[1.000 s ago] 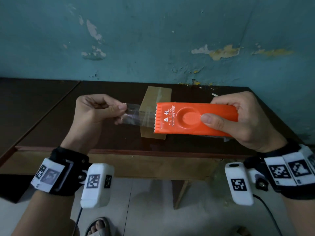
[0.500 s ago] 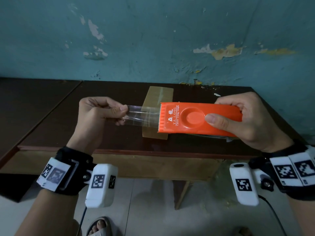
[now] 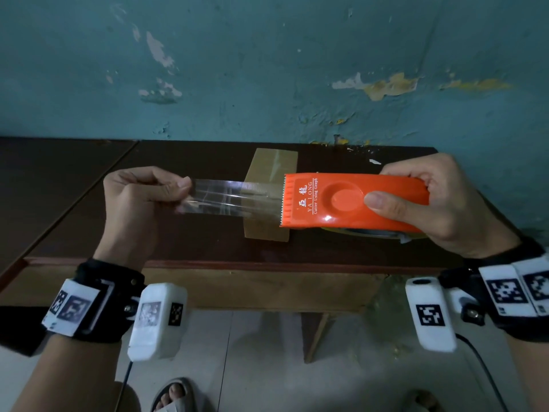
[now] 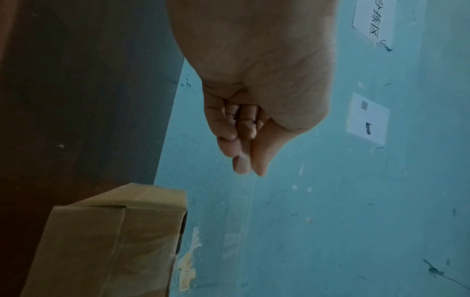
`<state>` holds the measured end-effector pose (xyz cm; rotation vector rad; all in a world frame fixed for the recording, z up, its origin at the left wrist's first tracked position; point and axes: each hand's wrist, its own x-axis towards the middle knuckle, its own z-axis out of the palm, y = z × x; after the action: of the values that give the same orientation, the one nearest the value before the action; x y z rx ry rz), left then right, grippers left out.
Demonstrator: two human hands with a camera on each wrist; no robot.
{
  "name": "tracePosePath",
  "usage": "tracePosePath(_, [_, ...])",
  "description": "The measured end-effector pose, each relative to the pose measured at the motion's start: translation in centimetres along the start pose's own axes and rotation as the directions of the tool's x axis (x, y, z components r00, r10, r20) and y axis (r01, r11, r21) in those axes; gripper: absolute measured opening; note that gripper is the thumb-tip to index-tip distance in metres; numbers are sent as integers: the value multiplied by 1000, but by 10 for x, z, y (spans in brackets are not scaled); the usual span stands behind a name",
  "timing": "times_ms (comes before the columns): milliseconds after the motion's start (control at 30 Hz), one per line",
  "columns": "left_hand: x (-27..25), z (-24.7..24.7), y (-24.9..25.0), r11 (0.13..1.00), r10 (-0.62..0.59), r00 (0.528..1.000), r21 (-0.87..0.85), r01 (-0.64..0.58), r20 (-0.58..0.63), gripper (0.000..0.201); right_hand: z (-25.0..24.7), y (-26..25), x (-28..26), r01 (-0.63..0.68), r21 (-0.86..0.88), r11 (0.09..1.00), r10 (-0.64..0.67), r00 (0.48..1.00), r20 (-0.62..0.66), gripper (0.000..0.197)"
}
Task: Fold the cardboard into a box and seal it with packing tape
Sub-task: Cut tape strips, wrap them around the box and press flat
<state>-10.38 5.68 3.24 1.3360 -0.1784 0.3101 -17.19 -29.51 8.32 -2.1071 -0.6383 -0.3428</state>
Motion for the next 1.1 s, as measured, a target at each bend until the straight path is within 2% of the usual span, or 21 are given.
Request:
tracePosePath(133, [0,0,-6,999,37,998,-7,-37,-53,40,2,0,1,0,-20,1000,0,1000,-3,37])
tracePosePath(300, [2,-2,-7,998,62,994,4,-62,-88,34,2,0,3,3,4,1000,-3,1000,-7,40])
tracePosePath(467, [-3,4,-11,995,101,987,25,-98,-123,43,3,4,1,-26,31,999,25,1000,19,34])
tracePosePath(533, [-3,6,-12,994,107,987,35,-103,-122,40,3,6,0,-31,37,999,30,999,16,38])
tracePosePath(633, [0,3,-13,993,108,984,67,-99,-138,24,-3,9,1,-48,41,998,48,999,9,45])
tracePosePath(700, [1,-1,-14,992,113,982,72,-103,-154,27,-9,9,0,-63,39,997,63,998,-8,47])
tracePosePath(900, [0,-7,-15,989,117,992,101,-111,-56,20,-15,12,-5,-93,-9,996,93,995,-22,52])
tracePosePath(1000, [3,-9,-16,992,102,993,80,-97,-61,37,-15,9,-5,-102,-8,995,102,995,-3,44])
tracePosePath(1100, [4,-8,-16,996,80,994,31,-78,-79,40,-15,6,-5,-105,-4,995,105,994,16,39])
